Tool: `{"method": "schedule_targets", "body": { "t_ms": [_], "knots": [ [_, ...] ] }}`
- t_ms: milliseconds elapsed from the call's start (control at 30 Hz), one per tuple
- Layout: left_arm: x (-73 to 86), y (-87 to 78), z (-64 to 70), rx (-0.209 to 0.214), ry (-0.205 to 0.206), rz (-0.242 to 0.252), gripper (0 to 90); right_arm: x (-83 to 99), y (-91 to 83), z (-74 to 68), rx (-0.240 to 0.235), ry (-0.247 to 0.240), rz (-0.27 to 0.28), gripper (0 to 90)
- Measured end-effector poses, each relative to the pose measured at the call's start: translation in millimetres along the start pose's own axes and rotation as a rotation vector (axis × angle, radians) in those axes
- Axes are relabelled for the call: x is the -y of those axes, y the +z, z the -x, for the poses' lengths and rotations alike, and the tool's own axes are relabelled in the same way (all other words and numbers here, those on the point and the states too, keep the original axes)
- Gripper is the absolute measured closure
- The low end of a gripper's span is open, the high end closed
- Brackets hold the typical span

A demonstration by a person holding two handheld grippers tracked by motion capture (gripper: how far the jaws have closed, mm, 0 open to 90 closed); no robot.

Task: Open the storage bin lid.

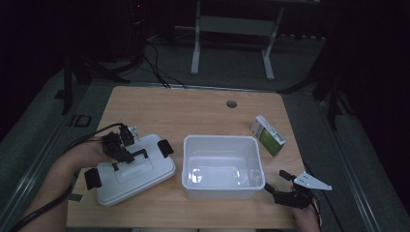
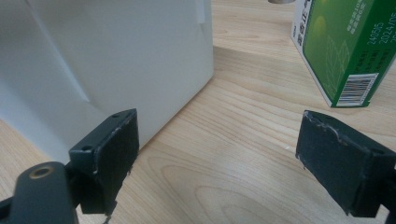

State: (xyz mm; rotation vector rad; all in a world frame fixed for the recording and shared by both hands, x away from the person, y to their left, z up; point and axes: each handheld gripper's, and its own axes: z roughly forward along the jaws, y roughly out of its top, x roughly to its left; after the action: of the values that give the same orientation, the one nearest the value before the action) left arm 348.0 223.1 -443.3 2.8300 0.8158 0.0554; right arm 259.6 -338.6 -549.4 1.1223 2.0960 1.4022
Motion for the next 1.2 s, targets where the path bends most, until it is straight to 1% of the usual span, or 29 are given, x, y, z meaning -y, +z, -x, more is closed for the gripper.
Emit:
{"method": "schedule_targets", "body": {
  "t_ms": [133, 200, 267, 300, 333, 400, 433, 467, 533, 567, 633, 700, 733, 800, 1033, 1100, 1133, 1167, 1200],
  "knots": [
    [-3.9, 7.7, -2.5, 0.001, -0.006, 0.005, 83.8, 0.1, 0.1, -0.1, 0.0, -0.001, 0.0, 13.0],
    [-5.7, 10.6, -3.3, 0.003, -0.014, 0.021, 83.8, 0.1, 0.2, -0.1, 0.0, -0.002, -0.001, 13.0],
    [-7.5, 13.6, -3.6, 0.003, -0.006, 0.019, 83.8, 0.1, 0.1, -0.2, -0.001, -0.002, -0.001, 13.0],
    [-8.2, 15.8, -3.7, 0.005, -0.011, 0.022, 83.8, 0.2, 0.2, -0.2, 0.0, -0.002, -0.001, 13.0],
    [-9.0, 17.8, -4.1, 0.01, -0.008, 0.01, 83.8, 0.2, 0.2, -0.1, 0.0, -0.002, -0.001, 13.0],
    [-10.0, 22.3, -4.1, 0.007, -0.013, 0.008, 83.8, 0.1, 0.1, 0.1, -0.001, -0.002, 0.0, 13.0],
    [-10.4, 24.3, -4.2, 0.01, -0.008, 0.0, 83.8, 0.2, 0.0, 0.1, -0.001, -0.001, 0.0, 13.0],
    [-10.7, 26.5, -3.9, 0.008, -0.007, 0.008, 83.8, 0.2, 0.0, 0.2, -0.001, -0.001, 0.001, 13.0],
    [-11.9, 29.8, -2.6, 0.012, 0.001, 0.002, 83.8, 0.3, -0.3, 0.6, 0.0, 0.004, 0.004, 13.0],
    [-12.5, 31.4, -2.0, 0.014, -0.001, 0.009, 83.8, 0.3, -0.4, 0.7, 0.0, 0.004, 0.004, 13.0],
    [-14.0, 34.0, -1.6, 0.018, 0.004, 0.002, 83.8, 0.4, -0.4, 0.5, 0.0, 0.003, 0.004, 13.1],
    [-14.9, 36.9, -1.3, 0.025, -0.004, 0.003, 83.8, 0.3, -0.2, 0.3, 0.0, 0.0, 0.002, 13.1],
    [-15.0, 37.5, -1.5, 0.023, -0.004, 0.002, 83.8, 0.4, -0.3, 0.2, 0.0, 0.0, 0.002, 13.0],
    [-15.1, 39.8, -2.3, 0.032, -0.008, -0.005, 83.8, 0.4, -0.6, 0.4, -0.001, 0.0, 0.004, 13.0],
    [-14.3, 41.1, -4.1, 0.045, -0.021, 0.018, 83.6, 0.5, -1.2, 1.4, -0.001, 0.005, 0.005, 13.1],
    [-14.0, 40.8, -4.8, 0.038, -0.022, 0.021, 83.4, 0.5, -1.6, 1.5, -0.002, 0.004, 0.007, 13.1],
    [-13.6, 40.7, -5.1, 0.045, -0.026, 0.022, 83.2, 0.5, -1.8, 1.8, -0.001, 0.005, 0.008, 13.1],
    [-13.3, 40.8, -5.0, 0.043, -0.025, 0.022, 83.1, 0.5, -2.3, 2.3, 0.0, 0.006, 0.007, 13.1],
    [-13.1, 40.4, -5.5, 0.035, -0.027, 0.019, 79.1, 0.2, -2.9, 2.6, 0.002, 0.008, 0.009, 13.1]
  ]
}}
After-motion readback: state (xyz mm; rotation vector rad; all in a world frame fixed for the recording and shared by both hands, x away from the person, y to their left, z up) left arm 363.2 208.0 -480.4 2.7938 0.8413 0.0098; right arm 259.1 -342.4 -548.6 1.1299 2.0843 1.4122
